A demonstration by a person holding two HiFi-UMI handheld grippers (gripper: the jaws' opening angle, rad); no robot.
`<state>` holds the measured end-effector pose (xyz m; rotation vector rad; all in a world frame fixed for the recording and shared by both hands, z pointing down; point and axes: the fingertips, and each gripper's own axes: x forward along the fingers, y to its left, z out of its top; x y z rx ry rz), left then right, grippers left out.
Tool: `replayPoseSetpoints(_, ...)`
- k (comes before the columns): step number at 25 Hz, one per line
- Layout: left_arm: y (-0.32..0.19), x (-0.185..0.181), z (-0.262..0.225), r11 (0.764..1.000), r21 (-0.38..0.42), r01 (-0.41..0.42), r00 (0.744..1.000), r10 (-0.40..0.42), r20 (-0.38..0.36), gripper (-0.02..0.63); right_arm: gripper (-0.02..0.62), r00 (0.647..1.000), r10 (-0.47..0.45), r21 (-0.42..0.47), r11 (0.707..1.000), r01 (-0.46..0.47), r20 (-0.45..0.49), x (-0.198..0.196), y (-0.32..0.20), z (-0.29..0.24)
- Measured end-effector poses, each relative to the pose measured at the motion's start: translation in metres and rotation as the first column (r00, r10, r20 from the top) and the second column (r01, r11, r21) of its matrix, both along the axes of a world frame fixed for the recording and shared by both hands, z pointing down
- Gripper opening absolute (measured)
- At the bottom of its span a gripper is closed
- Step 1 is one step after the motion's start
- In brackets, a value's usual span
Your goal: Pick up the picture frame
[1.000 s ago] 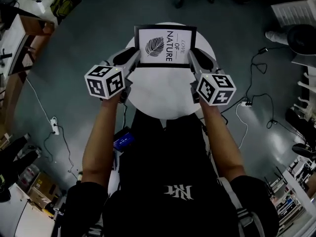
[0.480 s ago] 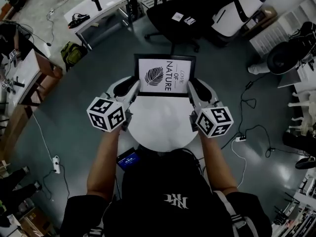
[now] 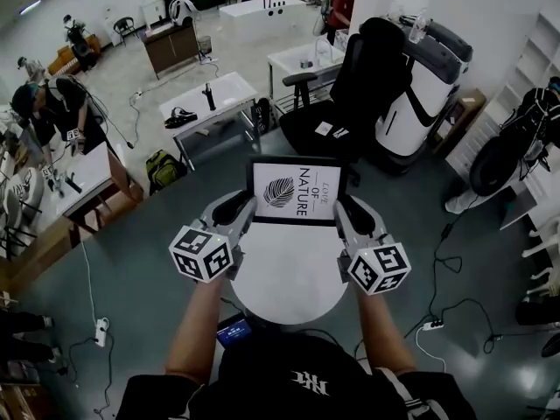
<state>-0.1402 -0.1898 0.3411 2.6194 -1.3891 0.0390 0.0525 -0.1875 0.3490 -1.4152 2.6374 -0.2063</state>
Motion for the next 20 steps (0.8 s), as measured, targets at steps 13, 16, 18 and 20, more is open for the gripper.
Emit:
replayPoseSetpoints(13,0.100,0.086,-0.094,0.966,0.256,0.036,0.998,-0.047,0.035,0.081,0.072,0.998,-0.028,0.286,0.958,0.011,0.055,0.086,0.100,-0.101)
replayPoseSetpoints(16,0.114,0.081,-0.118,0.954,0.296,0.036,0.998,-0.047,0.031,0.080,0.072,0.999,-0.027,0.324,0.946,0.012,0.042,0.082,0.114,-0.122)
replayPoseSetpoints(18,0.125,0.078,-0.134,0.945,0.324,0.035,0.998,-0.048,0.031,0.080,0.072,0.999,-0.031,0.343,0.939,0.014,0.045,0.079,0.123,-0.135)
replayPoseSetpoints(20,0.135,0.079,-0.149,0.934,0.356,0.038,0.998,-0.054,0.036,0.080,0.072,0.998,-0.034,0.363,0.932,0.015,0.047,0.080,0.132,-0.145)
